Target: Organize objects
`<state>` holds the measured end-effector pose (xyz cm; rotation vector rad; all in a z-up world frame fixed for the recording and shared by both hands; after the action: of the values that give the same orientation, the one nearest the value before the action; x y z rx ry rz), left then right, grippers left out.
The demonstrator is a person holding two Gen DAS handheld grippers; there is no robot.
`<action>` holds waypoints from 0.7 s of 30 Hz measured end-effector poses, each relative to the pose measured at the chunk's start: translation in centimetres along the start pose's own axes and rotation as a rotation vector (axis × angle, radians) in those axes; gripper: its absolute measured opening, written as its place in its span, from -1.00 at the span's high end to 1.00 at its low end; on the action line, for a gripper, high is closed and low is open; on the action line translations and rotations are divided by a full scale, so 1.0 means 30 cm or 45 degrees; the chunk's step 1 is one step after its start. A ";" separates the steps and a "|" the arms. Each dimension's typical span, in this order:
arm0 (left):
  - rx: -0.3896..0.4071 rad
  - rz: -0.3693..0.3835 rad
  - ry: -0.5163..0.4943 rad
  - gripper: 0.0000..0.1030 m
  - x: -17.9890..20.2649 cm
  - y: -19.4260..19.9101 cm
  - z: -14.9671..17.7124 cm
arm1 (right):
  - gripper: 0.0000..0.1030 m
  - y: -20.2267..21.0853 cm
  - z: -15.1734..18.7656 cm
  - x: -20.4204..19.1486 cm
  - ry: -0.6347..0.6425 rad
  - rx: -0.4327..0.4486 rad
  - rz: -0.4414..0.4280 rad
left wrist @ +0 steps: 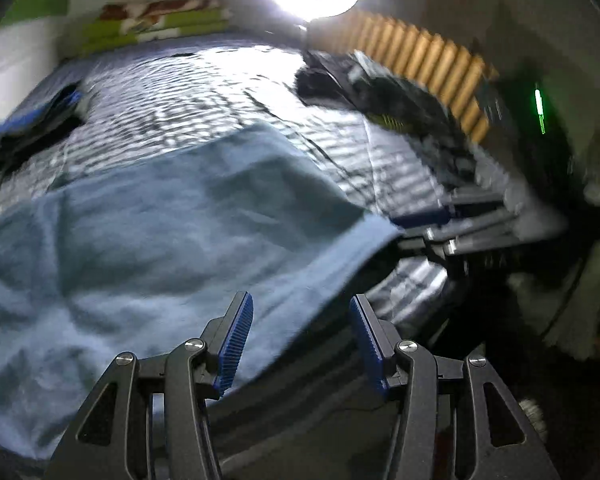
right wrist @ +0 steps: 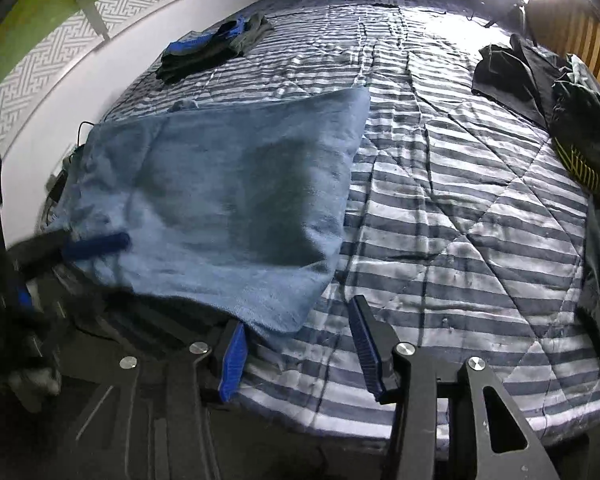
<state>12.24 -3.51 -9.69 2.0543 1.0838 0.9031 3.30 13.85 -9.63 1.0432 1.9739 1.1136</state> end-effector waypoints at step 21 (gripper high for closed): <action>-0.085 0.112 0.005 0.02 0.043 -0.042 0.015 | 0.60 0.010 0.145 0.024 0.095 -0.132 0.084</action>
<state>12.61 -1.92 -10.56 2.0591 0.9587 0.9740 6.58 16.25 -11.38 1.0323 1.9287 1.2940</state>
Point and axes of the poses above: each gripper's, at about its wrist camera, not at the fingertips, and y roughly against the way its jaws point, x to its right, z to its underside, the point moved 9 cm from there along -y, roughly the way its jaws point, and after that the axes turned 10 degrees about y, right-handed, at the moved point
